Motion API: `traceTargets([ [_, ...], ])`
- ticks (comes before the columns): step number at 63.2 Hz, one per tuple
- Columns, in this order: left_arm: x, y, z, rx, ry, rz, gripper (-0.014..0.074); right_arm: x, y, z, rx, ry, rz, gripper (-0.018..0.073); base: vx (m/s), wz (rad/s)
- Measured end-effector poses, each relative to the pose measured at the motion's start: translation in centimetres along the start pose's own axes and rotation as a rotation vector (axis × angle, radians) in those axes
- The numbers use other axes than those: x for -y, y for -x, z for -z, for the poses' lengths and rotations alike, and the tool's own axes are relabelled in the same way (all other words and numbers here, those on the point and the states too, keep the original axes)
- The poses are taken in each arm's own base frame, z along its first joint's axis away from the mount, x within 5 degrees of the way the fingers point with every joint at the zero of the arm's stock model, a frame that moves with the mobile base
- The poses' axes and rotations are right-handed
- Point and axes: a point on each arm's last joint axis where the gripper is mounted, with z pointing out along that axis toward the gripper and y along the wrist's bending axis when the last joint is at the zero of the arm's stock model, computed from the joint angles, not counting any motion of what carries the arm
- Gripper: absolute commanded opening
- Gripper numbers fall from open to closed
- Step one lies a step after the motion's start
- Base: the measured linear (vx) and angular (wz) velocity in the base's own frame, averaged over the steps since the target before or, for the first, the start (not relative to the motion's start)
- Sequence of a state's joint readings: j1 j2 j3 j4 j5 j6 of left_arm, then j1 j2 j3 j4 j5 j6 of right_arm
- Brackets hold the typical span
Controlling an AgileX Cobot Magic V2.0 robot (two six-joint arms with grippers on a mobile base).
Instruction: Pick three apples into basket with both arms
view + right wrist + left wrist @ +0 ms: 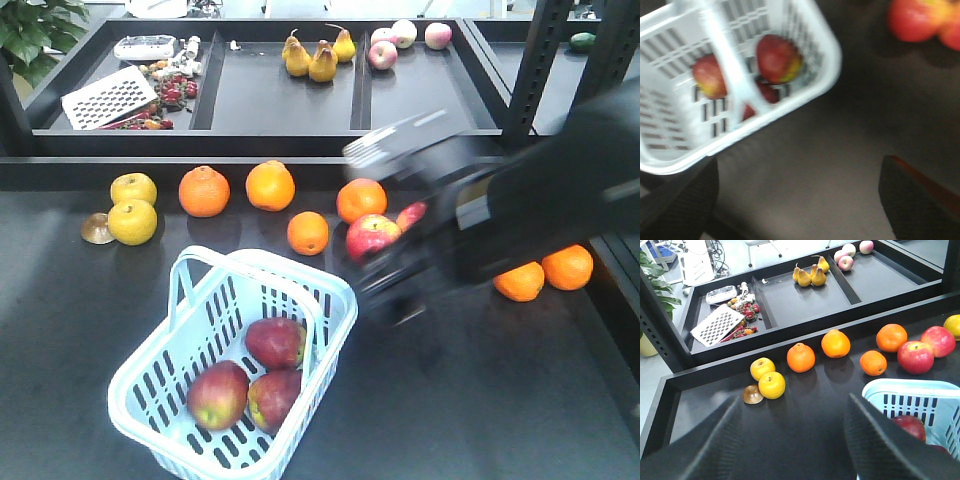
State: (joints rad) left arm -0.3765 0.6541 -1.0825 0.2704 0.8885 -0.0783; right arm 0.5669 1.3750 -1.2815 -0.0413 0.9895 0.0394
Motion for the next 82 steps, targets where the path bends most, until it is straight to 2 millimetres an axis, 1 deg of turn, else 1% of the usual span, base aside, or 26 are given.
traceTargets([
  [7,0.0,0.0,0.0,0.0,0.0,0.0,0.0428,3.7,-1.2,3.3,0.025,-0.086,-0.092,0.0605,0.0,0.0],
  [11,0.0,0.0,0.0,0.0,0.0,0.0,0.0428,5.2,-2.2,5.1,0.03,-0.135,-0.133,0.0602,0.0,0.0],
  [18,0.0,0.0,0.0,0.0,0.0,0.0,0.0428,7.2,-4.1,8.3,0.052,-0.213,-0.201,0.0599,0.0,0.0],
  [22,0.0,0.0,0.0,0.001,0.0,0.0,0.0428,7.8,-5.1,9.9,0.074,-0.249,-0.238,0.0597,0.0,0.0],
  [26,0.0,0.0,0.0,0.002,0.0,0.0,0.0428,7.9,-6.1,11.6,0.108,-0.278,-0.267,0.0595,0.0,0.0],
  [36,0.0,0.0,0.0,0.003,0.0,0.0,0.0428,7.5,-7.8,14.3,0.156,-0.312,-0.299,0.0587,0.0,0.0],
  [45,0.0,0.0,0.0,0.003,0.0,0.0,0.0428,7.1,-8.4,15.1,0.174,-0.313,-0.3,0.0549,0.0,0.0],
  [49,0.0,0.0,0.0,0.003,0.0,0.0,0.0419,7.1,-8.5,15.1,0.172,-0.313,-0.303,0.0501,0.0,0.0],
  [53,0.0,0.0,0.0,0.003,0.0,0.0,0.0381,7.1,-8.5,15.1,0.171,-0.313,-0.304,0.0435,0.0,0.0],
  [59,0.0,0.0,0.0,0.002,0.0,0.0,0.0274,7.1,-8.4,15.1,0.171,-0.312,-0.304,0.0281,0.0,0.0],
  [61,0.0,0.0,0.0,0.002,0.0,0.0,0.0223,7.1,-8.4,15.1,0.173,-0.313,-0.304,0.0233,0.0,0.0],
  [69,0.0,0.0,0.0,0.0,0.0,0.0,0.001,7.1,-8.3,15.1,0.187,-0.315,-0.301,-0.0014,0.0,0.0],
  [70,0.0,0.0,0.0,0.0,0.0,0.0,-0.0012,7.2,-8.3,15.1,0.189,-0.315,-0.301,-0.0016,0.0,0.0],
  [82,0.0,0.0,0.0,0.0,0.0,0.0,-0.0008,7.2,-8.2,15.1,0.196,-0.317,-0.3,-0.0008,0.0,0.0],
])
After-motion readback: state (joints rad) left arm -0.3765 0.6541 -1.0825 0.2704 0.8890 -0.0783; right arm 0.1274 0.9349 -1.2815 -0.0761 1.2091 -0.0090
